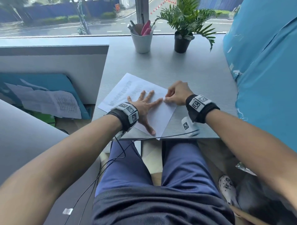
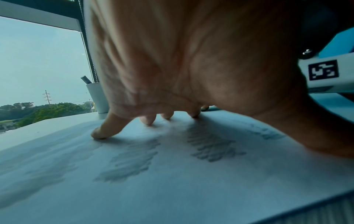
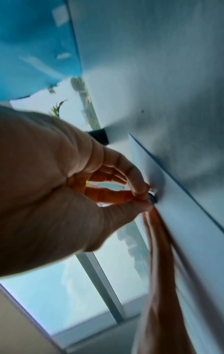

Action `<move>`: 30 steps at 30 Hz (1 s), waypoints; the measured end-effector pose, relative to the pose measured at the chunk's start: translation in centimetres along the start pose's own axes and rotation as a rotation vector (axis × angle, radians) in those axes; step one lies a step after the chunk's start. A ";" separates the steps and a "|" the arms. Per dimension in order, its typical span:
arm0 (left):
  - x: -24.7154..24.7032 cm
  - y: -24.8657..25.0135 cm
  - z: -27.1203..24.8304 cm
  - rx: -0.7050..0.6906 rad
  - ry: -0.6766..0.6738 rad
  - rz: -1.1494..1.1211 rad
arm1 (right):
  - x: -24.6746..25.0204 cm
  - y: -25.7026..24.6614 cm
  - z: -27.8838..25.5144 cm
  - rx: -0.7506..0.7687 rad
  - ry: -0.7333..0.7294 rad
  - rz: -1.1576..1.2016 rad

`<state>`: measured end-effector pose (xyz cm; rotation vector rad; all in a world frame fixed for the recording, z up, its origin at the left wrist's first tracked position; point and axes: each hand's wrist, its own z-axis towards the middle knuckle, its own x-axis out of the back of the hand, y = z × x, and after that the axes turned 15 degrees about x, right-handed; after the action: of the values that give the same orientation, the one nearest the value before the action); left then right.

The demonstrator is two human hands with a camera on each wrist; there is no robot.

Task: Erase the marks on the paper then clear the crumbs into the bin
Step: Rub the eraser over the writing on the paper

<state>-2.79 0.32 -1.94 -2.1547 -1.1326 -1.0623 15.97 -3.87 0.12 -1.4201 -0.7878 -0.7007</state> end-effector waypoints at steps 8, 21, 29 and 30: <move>0.2 0.4 0.1 0.006 -0.015 0.020 | -3.3 -3.2 -3.5 0.168 -0.274 0.091; 0.1 0.4 0.0 0.010 -0.014 0.007 | -3.4 -2.8 -4.0 0.188 -0.258 0.097; 0.1 0.4 -0.1 0.017 -0.018 0.011 | -2.4 -2.0 -2.6 0.130 -0.112 0.023; 0.1 0.4 -0.1 0.015 -0.019 0.006 | -3.2 -2.8 -3.6 0.164 -0.174 0.042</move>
<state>-2.46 0.08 -1.84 -2.1596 -1.1377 -1.0296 12.03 -7.68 -0.89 -1.3556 -0.9273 -0.4732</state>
